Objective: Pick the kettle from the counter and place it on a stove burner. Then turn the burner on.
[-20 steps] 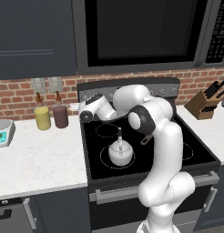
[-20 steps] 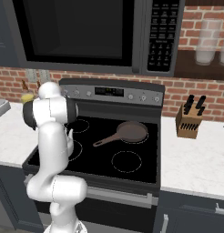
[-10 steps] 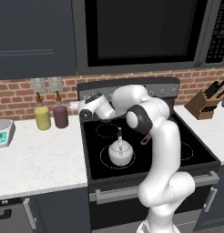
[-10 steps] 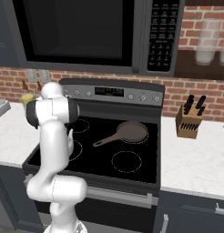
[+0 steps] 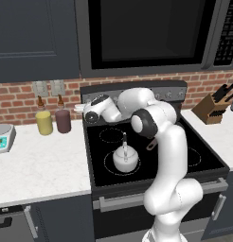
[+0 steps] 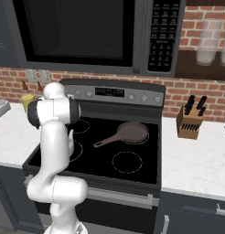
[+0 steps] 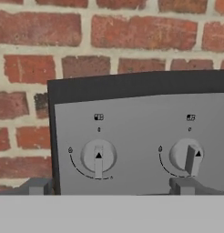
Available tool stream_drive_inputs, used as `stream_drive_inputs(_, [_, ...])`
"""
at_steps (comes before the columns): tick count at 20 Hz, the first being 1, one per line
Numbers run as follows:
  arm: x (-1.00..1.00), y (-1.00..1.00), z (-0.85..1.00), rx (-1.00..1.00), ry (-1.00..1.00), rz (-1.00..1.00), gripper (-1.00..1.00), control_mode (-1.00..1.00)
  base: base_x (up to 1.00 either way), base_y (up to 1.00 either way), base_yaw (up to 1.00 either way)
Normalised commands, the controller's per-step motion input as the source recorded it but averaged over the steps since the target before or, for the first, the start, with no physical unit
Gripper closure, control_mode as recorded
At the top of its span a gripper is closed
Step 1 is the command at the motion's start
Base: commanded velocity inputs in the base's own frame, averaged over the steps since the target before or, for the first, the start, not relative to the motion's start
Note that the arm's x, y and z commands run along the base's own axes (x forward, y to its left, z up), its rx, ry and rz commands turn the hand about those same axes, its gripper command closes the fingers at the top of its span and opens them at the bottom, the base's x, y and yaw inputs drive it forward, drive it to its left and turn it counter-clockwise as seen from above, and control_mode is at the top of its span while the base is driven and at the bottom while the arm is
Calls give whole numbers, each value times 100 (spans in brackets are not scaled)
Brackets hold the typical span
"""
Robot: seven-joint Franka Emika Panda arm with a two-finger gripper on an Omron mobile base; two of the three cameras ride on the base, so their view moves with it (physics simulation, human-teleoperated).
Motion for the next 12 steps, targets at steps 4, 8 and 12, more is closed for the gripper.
stream_drive_inputs(4, [0,0,0,0,0,0,-100,-100,0,0,0])
stream_drive_inputs(8, [5,6,0,0,0,0,-100,-100,0,0,0])
stream_drive_inputs(12, [8,9,0,0,0,0,-100,-100,0,0,0])
